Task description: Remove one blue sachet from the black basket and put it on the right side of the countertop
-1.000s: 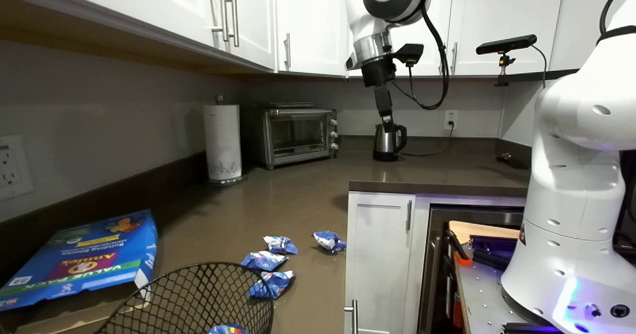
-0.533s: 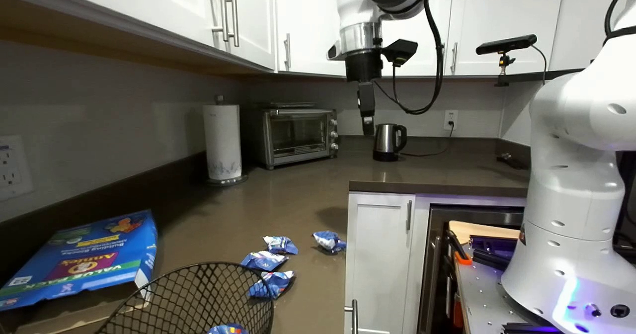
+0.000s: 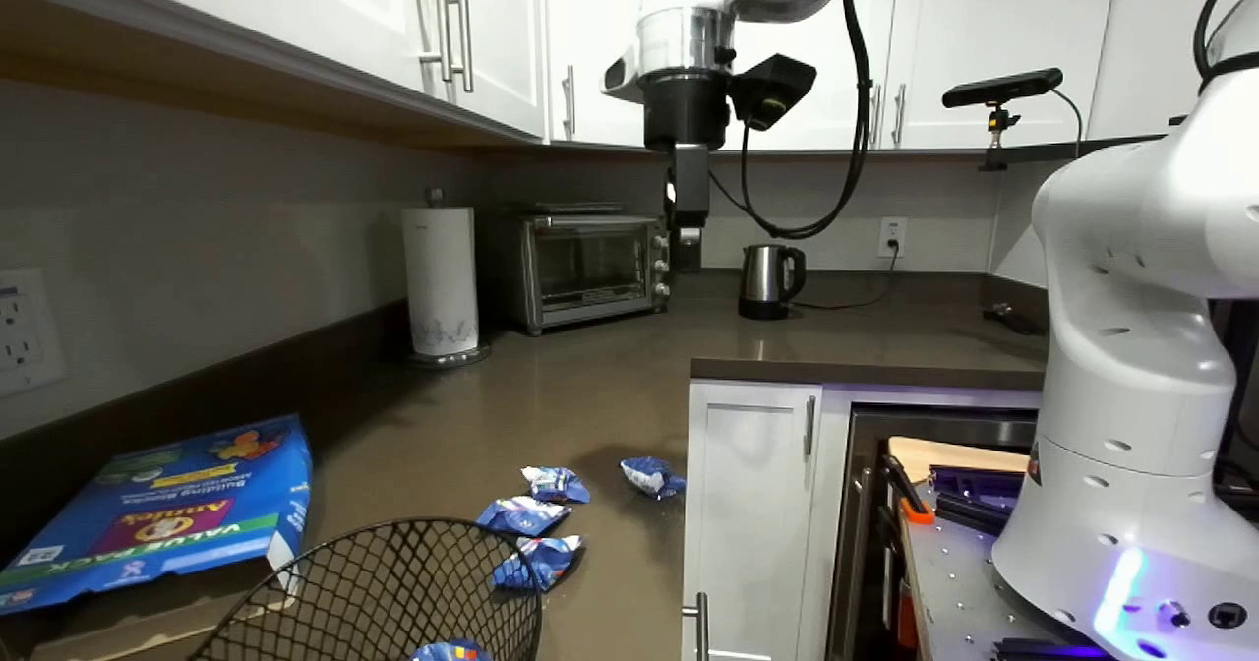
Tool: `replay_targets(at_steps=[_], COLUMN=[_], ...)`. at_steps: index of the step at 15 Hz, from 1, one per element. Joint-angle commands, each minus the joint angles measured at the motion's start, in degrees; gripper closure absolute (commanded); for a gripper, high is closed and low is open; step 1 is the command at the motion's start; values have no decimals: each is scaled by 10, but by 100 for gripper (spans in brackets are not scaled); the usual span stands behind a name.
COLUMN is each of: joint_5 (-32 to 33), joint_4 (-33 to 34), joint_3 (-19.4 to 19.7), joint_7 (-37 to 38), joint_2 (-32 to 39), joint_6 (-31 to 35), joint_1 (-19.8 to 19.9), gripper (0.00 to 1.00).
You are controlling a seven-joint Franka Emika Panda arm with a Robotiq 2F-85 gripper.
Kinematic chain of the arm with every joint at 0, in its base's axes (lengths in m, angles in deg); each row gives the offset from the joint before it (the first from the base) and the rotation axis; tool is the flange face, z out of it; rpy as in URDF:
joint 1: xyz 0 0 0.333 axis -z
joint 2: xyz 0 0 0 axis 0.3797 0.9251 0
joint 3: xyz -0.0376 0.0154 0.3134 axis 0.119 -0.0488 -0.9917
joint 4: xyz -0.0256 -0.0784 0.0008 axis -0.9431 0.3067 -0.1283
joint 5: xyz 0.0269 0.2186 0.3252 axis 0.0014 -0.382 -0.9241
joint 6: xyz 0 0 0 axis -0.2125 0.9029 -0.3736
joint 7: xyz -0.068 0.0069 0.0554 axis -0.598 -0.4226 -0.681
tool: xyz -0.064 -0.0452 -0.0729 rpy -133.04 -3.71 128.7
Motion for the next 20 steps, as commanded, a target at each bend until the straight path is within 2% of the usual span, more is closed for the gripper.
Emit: replay_targets(at_steps=[1, 7, 12, 15, 20], joint_5=[-43, -79, -143, -172, -155], joint_4=[28, 125, 189, 204, 195], joint_3=[-19, -46, -63, -79, -91], joint_7=[20, 34, 27, 19, 22], joint_2=[18, 98, 188, 217, 214], joint_6=[5, 25, 51, 42, 42], joint_1=[-22, -43, -57, -61, -54], gripper=[0, 0, 0, 0, 0])
